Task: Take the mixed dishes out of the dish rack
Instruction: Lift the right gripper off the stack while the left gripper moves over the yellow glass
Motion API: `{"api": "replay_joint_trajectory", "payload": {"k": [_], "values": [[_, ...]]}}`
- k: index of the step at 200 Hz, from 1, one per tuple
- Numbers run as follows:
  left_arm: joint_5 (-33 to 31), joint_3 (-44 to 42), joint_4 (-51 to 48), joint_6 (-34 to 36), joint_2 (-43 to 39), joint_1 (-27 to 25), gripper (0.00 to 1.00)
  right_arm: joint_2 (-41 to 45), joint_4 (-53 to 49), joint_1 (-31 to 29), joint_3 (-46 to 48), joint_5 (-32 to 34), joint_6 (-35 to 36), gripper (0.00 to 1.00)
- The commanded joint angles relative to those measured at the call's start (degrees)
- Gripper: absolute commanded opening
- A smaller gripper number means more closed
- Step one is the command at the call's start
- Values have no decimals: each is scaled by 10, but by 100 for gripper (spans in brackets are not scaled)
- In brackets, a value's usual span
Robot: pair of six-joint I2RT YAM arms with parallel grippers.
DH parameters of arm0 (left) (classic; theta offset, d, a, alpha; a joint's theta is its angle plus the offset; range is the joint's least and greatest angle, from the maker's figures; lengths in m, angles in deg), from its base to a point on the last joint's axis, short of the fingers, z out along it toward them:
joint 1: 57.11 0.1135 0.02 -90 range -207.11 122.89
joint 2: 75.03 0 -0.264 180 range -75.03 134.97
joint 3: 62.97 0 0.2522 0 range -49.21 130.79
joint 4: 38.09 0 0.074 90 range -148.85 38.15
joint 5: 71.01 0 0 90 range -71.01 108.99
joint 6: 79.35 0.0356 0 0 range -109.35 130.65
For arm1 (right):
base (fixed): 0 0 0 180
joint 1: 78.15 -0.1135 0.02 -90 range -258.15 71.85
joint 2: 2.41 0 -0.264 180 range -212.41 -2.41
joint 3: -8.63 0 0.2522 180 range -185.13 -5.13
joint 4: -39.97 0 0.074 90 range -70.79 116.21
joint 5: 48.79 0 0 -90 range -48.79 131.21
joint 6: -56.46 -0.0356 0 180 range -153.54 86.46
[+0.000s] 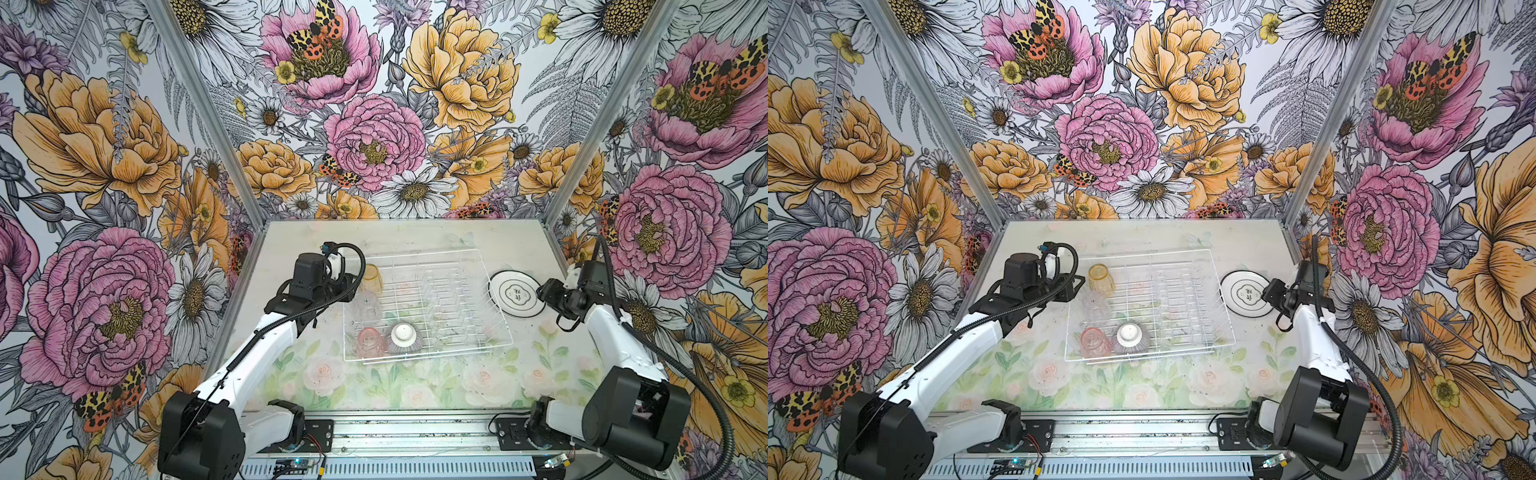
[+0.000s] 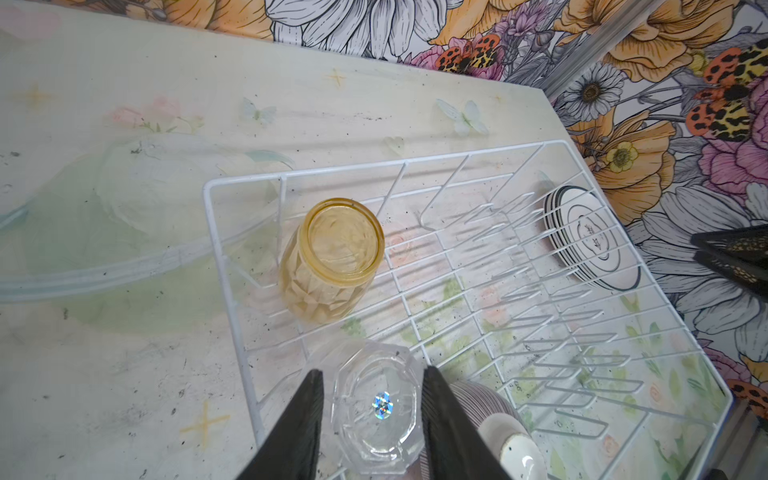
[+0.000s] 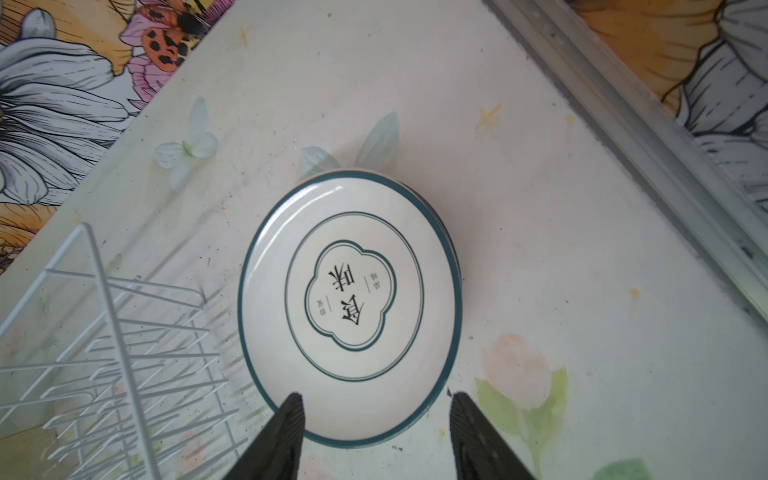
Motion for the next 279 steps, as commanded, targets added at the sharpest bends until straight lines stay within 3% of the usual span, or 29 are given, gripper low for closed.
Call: {"api": "replay_joint_trajectory", "payload": {"k": [1,23,59,172,279], "values": [[-68,8,-58,12,-14,6,40,21,-40,-37,-42,-12,27,57],[-104,6,-99,9,-19,6,39,7,-71,-73,-63,-56,47,57],[-107,-16,-121,-8,-29,6,36,-18,-75,-119,-54,-74,57,55],[-63,-53,-79,-34,24,6,23,-53,-72,-193,-63,-79,62,49],[-41,-35,-24,-18,74,8,11,-88,-55,-210,-50,-65,49,26]]}}
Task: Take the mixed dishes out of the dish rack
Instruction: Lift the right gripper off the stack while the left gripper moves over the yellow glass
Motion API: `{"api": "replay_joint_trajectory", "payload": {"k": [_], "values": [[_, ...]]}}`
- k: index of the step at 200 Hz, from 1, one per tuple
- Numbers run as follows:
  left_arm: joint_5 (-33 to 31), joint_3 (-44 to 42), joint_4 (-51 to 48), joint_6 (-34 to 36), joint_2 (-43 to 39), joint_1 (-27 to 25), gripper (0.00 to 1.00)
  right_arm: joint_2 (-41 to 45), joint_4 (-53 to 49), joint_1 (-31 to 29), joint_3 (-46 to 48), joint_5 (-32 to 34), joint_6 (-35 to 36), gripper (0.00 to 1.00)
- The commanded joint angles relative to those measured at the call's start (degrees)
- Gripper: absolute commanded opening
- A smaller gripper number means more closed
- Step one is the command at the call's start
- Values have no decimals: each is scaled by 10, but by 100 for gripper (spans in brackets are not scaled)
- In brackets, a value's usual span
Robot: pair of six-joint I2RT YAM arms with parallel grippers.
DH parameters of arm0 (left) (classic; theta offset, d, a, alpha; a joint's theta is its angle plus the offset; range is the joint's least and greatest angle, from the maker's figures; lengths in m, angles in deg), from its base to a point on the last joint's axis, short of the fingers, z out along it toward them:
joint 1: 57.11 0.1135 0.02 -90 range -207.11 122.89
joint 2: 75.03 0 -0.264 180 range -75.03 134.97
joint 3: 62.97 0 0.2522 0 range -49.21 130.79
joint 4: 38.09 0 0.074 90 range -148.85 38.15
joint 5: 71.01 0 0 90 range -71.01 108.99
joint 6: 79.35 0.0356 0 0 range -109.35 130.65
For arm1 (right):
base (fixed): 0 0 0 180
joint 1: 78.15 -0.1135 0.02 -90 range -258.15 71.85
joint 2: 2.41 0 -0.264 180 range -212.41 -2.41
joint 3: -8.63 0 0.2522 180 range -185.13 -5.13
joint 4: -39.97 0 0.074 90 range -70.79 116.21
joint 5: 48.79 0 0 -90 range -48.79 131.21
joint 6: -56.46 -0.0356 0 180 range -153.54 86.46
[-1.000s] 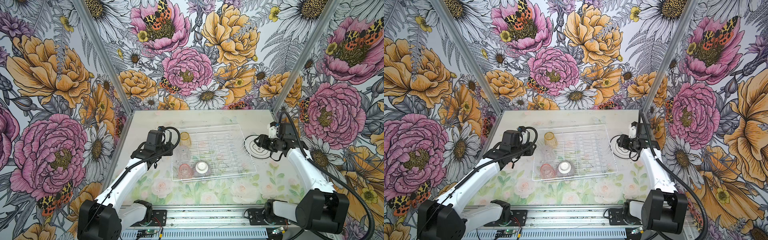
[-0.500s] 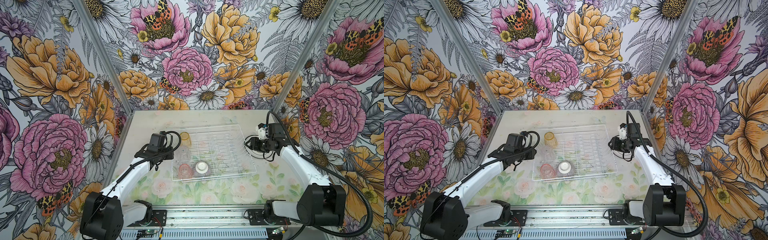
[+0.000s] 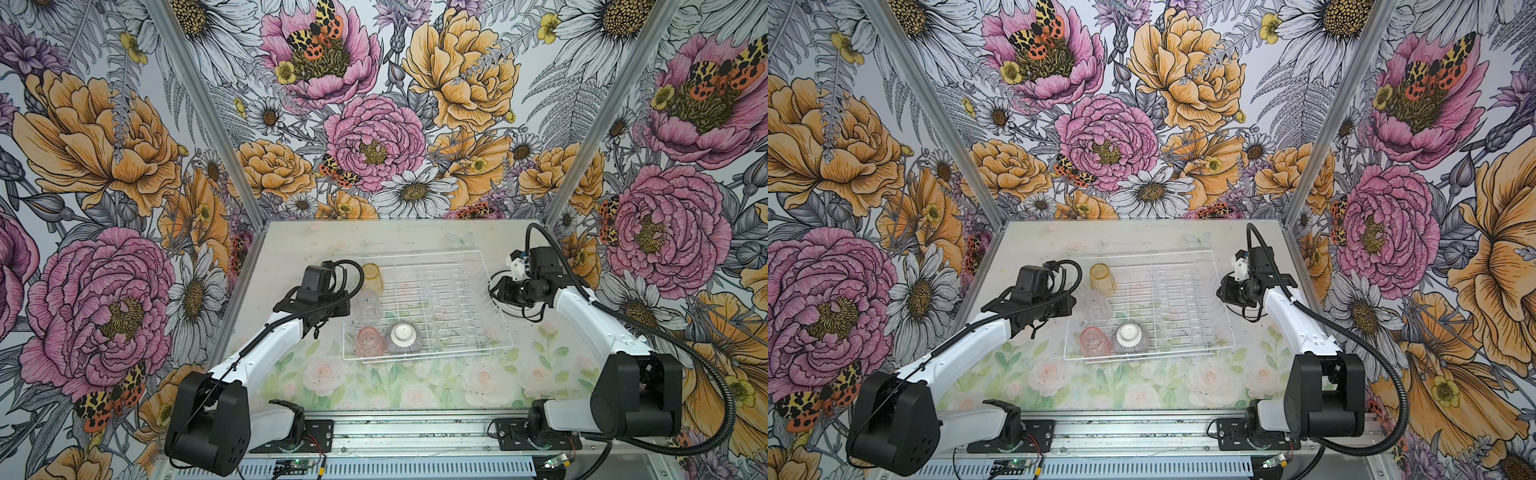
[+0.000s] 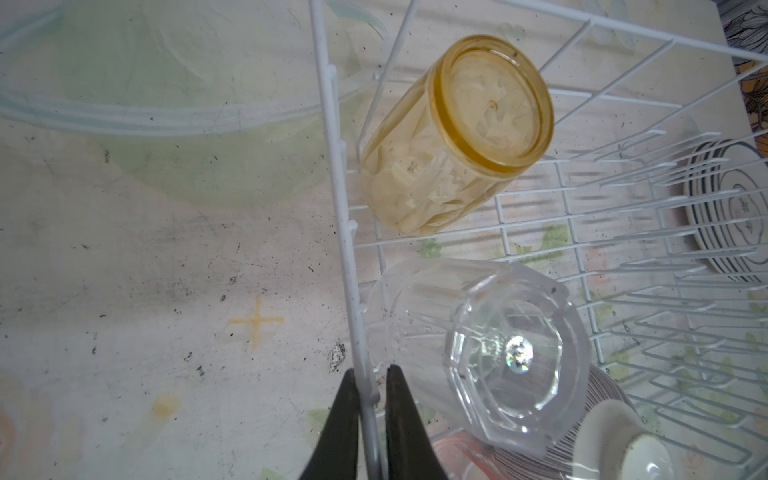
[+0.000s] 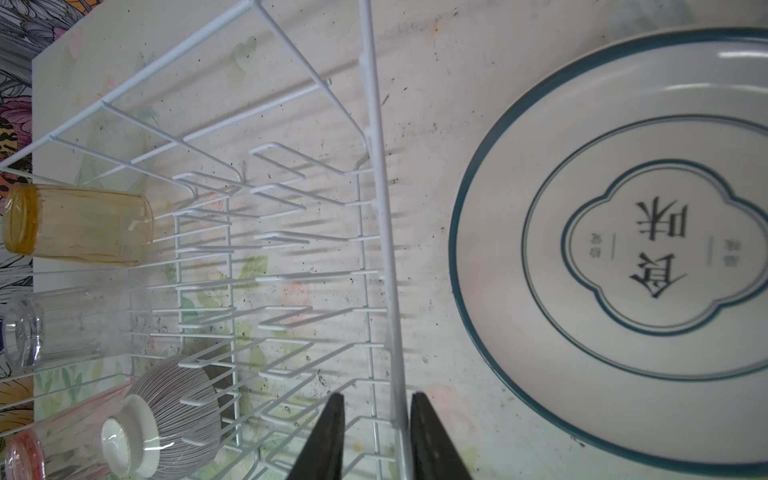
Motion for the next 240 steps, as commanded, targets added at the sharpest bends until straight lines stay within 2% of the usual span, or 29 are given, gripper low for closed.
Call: {"api": "replay_joint_trajectory", "payload": {"k": [1,15,25,50,70,128,182,240], "values": [[14,9,14,20,24,5,11,-4,15,-7,5,6,-4,26],[14,21,16,26,33,6,10,-3,15,-10,7,8,-6,23],[10,30,16,31,38,6,5,-2,15,-10,8,9,-7,21],[17,45,16,37,50,7,5,2,16,-12,12,13,-6,20],[18,45,16,37,52,7,4,-1,20,-13,12,17,-6,14],[18,48,25,40,60,7,4,-17,28,-16,5,20,-9,6],[25,68,29,44,80,6,4,-35,31,-20,-12,18,-7,4],[28,54,28,34,55,1,5,-61,39,-22,-29,21,-8,2]]}}
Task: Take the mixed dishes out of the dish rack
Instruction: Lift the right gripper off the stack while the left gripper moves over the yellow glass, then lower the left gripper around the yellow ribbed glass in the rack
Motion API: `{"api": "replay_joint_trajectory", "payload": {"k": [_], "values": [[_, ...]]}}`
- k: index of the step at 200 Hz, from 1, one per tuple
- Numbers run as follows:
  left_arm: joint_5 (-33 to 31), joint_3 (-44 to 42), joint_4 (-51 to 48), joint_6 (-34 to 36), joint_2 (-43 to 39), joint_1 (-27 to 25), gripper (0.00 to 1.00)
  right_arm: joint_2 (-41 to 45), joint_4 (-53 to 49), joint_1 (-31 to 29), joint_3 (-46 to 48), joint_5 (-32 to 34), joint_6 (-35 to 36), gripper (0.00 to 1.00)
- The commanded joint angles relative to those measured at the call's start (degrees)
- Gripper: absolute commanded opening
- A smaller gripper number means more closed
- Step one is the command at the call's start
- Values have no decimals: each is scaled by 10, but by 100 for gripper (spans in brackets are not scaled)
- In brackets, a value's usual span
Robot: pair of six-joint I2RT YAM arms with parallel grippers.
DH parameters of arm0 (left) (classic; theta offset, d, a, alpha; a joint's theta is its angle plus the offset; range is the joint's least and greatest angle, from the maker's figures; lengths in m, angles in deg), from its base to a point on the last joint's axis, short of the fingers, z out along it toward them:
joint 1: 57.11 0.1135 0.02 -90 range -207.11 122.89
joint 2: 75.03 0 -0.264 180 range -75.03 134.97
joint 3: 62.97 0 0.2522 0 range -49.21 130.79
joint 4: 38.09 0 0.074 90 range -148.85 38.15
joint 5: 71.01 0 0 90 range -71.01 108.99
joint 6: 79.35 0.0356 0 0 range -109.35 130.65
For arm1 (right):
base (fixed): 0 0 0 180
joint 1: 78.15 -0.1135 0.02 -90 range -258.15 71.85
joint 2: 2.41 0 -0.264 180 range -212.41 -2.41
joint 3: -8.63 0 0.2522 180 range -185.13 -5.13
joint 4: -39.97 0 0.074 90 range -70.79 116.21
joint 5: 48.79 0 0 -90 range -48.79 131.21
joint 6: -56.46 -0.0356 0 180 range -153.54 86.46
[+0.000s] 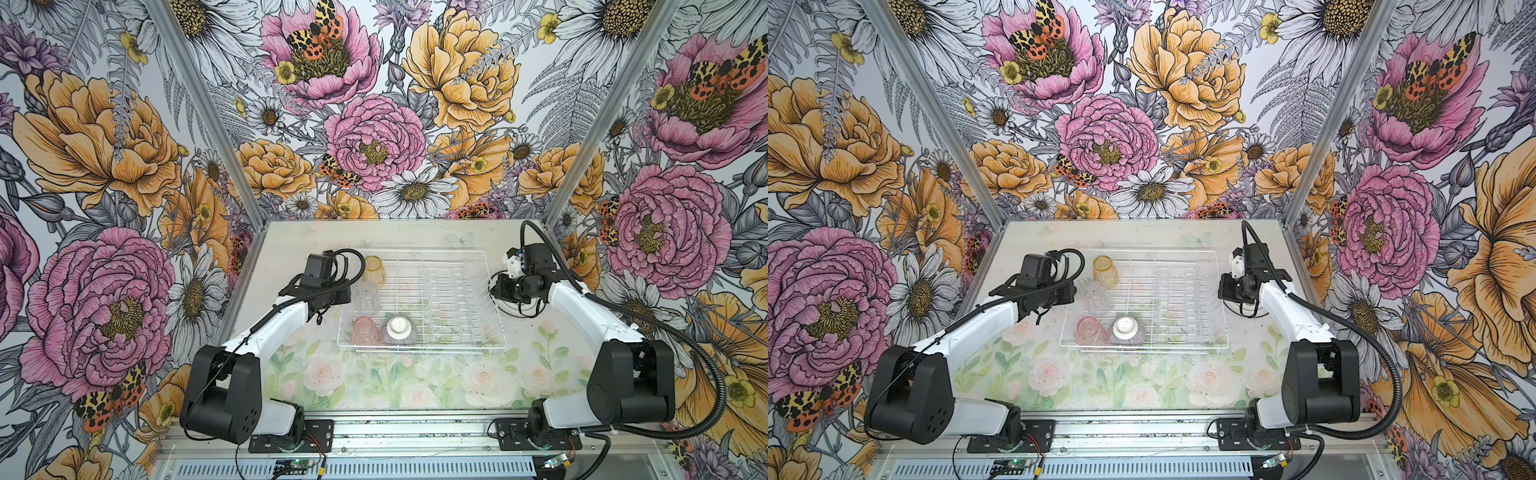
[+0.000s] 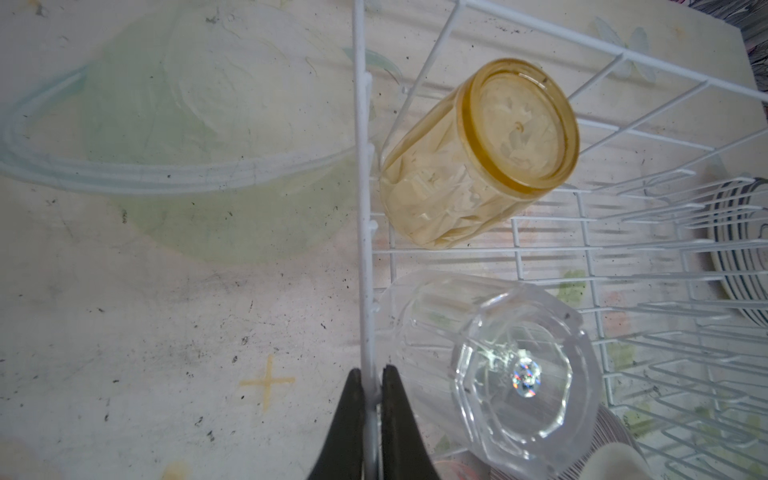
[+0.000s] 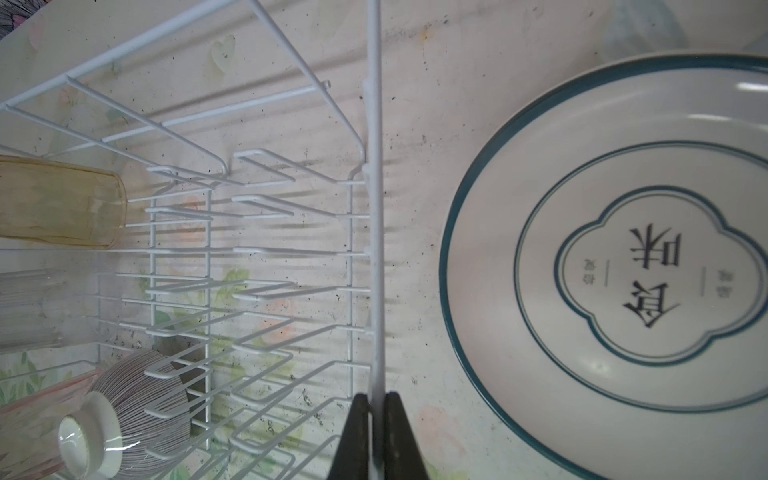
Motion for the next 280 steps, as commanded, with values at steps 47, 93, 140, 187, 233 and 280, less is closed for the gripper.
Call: {"api": "replay_joint_trajectory", "payload": {"k": [47,93,140,187,233,280], "values": [[26,-11,15,18,-27,-12,18,-18,28,-12,-4,-5,-9,15],[-26,-15,15,22,-80,-21,42,12,27,-10,-6,10,-3,49],[-94,-5,-44,54,-176,-82,52,63,27,-7,-21,52,-4,70],[-184,9,-175,32,-189,-194,62,101,29,-12,-28,25,-15,75],[-166,30,-147,31,-181,-191,60,113,36,-19,-18,4,-18,75],[-145,107,-145,59,-91,-184,72,111,45,-21,-8,-12,-19,75]]}}
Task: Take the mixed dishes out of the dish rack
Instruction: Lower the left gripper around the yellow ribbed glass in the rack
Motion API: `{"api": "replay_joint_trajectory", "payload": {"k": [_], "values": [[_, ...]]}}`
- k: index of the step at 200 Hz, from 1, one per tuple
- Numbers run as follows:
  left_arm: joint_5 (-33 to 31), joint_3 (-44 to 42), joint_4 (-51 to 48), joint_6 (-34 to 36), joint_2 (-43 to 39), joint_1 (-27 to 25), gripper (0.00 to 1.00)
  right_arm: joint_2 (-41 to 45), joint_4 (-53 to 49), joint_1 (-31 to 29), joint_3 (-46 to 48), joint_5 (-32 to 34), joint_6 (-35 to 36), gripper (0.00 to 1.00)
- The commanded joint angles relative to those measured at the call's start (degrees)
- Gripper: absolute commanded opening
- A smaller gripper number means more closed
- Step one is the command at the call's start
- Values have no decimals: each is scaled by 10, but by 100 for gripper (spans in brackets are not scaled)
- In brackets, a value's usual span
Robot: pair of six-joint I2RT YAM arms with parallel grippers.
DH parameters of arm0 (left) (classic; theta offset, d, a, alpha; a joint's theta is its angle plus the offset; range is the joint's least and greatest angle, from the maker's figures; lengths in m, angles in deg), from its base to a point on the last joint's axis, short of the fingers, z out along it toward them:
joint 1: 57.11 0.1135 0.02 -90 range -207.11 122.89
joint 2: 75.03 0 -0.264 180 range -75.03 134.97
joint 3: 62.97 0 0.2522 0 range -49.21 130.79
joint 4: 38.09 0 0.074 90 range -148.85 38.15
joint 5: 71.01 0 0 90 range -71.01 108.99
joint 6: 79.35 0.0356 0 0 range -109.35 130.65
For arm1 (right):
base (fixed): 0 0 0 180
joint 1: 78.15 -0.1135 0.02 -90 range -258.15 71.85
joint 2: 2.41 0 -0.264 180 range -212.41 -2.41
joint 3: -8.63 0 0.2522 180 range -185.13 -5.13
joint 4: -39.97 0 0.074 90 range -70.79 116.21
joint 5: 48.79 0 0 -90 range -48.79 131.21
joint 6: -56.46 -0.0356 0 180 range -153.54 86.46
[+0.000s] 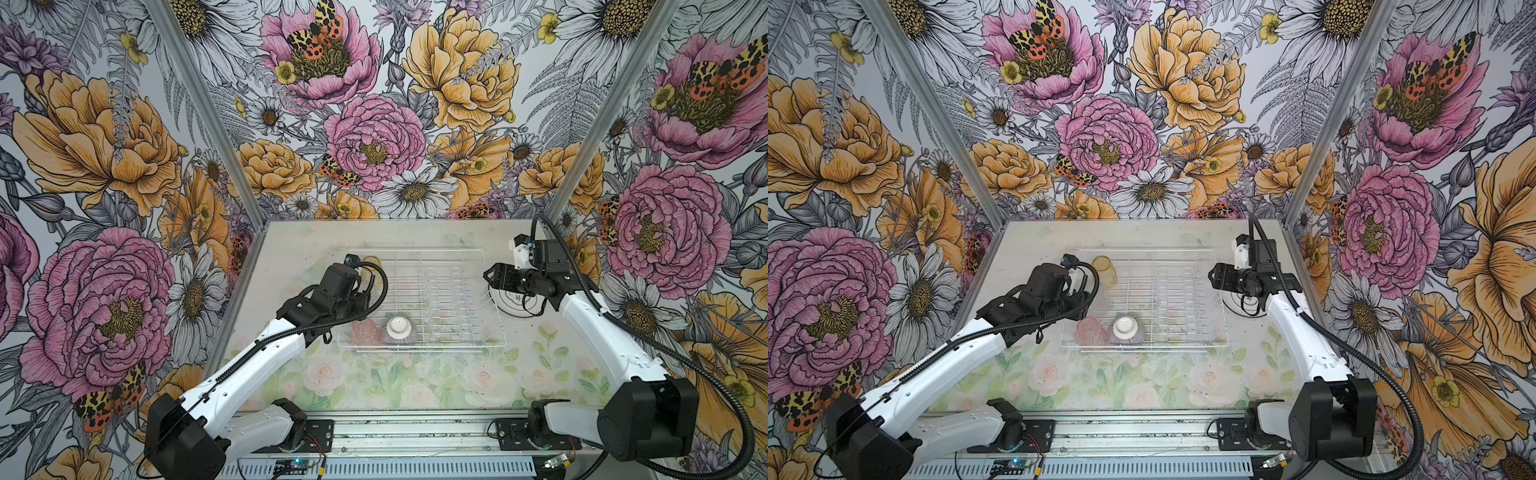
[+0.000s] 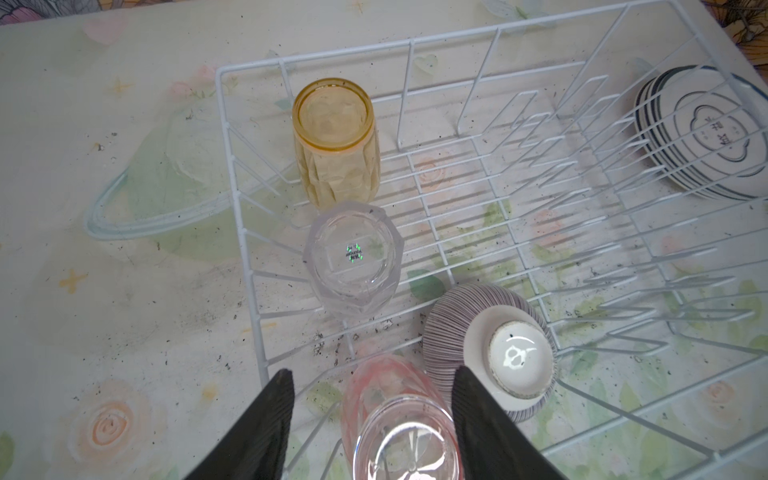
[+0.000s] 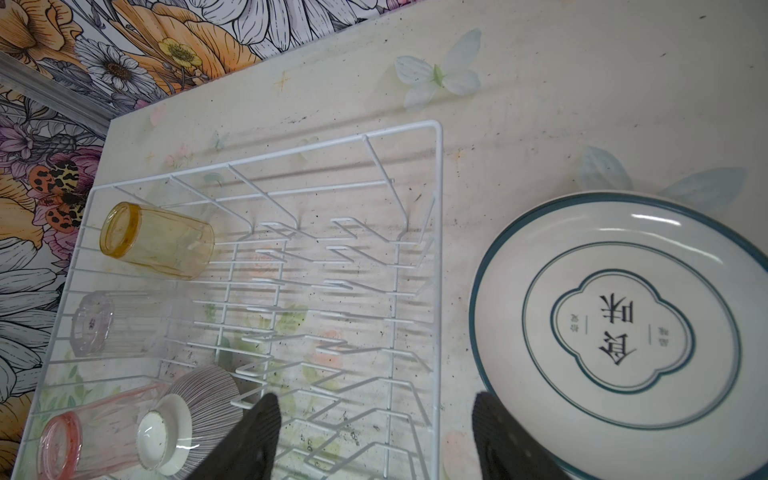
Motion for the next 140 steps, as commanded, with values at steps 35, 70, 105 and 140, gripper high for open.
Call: {"api": "replay_joint_trajectory", "payload": {"k": [35,70,105,140], "values": [[5,114,6,39,123,12,93,10,27,-6,9,-18,-3,75],[19,173,-7,52,209,40,99,2,32,-7,9,-23,-3,75],[32,225,-32,61,278,67,99,1,34,-7,10,-20,-1,75],[52,258,-36,74,323,76,94,-5,41,-7,12,-20,-1,75]]}}
